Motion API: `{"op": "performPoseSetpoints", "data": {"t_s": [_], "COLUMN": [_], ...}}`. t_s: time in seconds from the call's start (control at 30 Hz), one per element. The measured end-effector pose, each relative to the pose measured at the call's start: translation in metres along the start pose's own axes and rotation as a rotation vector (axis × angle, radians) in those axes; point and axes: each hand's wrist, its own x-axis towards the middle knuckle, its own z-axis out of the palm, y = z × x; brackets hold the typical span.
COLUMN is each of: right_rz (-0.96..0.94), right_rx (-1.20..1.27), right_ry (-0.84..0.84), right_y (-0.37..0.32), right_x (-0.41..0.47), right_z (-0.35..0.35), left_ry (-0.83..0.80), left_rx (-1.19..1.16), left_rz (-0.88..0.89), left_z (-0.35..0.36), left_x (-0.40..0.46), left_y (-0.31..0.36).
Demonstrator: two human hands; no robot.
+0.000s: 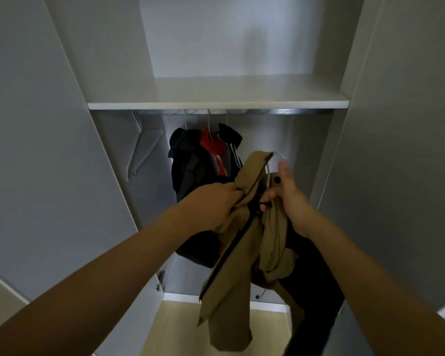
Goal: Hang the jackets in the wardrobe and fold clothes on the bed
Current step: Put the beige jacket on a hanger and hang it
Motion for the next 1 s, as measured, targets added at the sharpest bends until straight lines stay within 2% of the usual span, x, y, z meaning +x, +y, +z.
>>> {"op": "performPoseSetpoints", "data": {"t_s": [0.07,0.13,0.27,0.33,0.4,0.47,0.5,0.53,0.6,0.67,0.73,0.83,0.93,1.0], "right_rz": [-0.018,-0.056,-0.04,-0.012,0.025,0.071,0.087,0.094,0.086,0.069,0.074,0.068,0.036,0.017], "right_rx": [-0.117,-0.113,-0.168,-0.245,-0.212,-0.088,-0.031,0.011,0.043,0.042,0.073,0.148,0.223,0.255], "right_ry": [-0.03,-0.038,-0.074,-0.1,-0.079,-0.044,-0.024,-0.002,0.032,0.051,0.067,0.103,0.145,0.164], "right_y": [-0.008,-0.008,-0.002,0.001,0.002,0.003,0.002,0.001,-0.001,-0.003,-0.005,-0.005,-0.007,-0.008], "right_x": [0.0,0.003,0.006,0.007,0.006,0.004,0.003,0.002,0.001,-0.001,-0.004,-0.007,-0.009,-0.01], "right_z": [0.005,0.005,-0.002,0.001,0.003,0.003,0.002,0.001,0.001,0.002,0.004,0.002,-0.002,-0.005], "left_ry": [-0.067,-0.045,0.006,0.04,0.231,0.588,0.738,0.804,0.737,0.625,0.582,0.624,0.485,0.578], "left_rx": [0.25,0.363,0.346,0.341,0.274,0.077,-0.04,-0.151,-0.288,-0.333,-0.231,-0.162,-0.446,-0.467], "left_rz": [0.064,0.125,0.198,0.146,-0.079,-0.382,-0.452,-0.452,-0.419,-0.49,-0.538,-0.43,-0.519,-0.532], "left_z": [0.008,0.013,0.02,0.018,0.019,0.032,0.043,0.054,0.075,0.078,0.066,0.061,0.066,0.068], "left_x": [-0.002,-0.006,-0.012,-0.01,-0.014,-0.032,-0.044,-0.053,-0.058,-0.045,-0.029,-0.025,-0.03,-0.026], "left_y": [0.001,-0.001,0.001,0.007,0.013,0.026,0.041,0.059,0.086,0.094,0.094,0.096,0.096,0.091]}}
